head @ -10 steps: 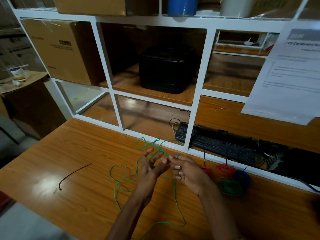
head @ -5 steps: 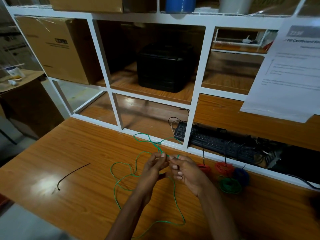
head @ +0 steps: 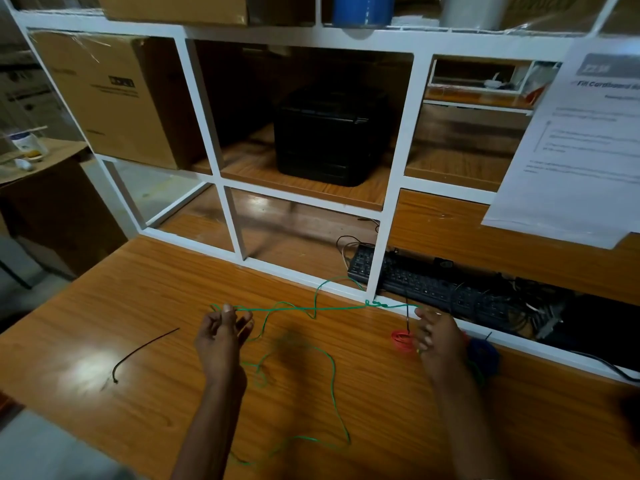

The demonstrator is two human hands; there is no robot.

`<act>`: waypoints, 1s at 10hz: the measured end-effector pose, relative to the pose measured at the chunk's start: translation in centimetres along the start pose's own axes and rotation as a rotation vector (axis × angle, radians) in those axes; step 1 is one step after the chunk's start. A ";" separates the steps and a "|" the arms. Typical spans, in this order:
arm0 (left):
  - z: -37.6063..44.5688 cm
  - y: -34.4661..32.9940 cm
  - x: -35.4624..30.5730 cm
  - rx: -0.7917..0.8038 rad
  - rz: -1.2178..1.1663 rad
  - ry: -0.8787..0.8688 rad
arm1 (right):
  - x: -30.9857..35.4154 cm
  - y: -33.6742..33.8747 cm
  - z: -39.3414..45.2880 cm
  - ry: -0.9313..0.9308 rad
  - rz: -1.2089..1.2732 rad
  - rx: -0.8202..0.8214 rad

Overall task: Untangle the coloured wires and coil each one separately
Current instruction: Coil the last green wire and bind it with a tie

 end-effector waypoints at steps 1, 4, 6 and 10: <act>0.5 0.0 1.7 -0.077 0.000 -0.004 | 0.6 -0.5 -0.1 0.038 -0.016 -0.060; 3.5 2.9 4.1 -0.251 -0.007 -0.002 | 0.6 -0.1 -0.8 0.172 -0.034 -0.175; 4.0 5.3 5.8 -0.338 0.136 -0.036 | 1.4 0.4 -1.1 0.356 0.060 -0.272; -1.3 -0.6 7.4 0.105 0.207 0.250 | -0.1 -5.0 -3.8 0.392 -0.348 0.175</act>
Point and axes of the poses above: each hand's wrist, its own z-axis towards the middle knuckle, its own y-axis out of the back of the hand, x = y × z, the point moved 5 cm from there along z, towards the middle knuckle, and after that the axes turned 2 degrees about -x, right-handed, at the moved point
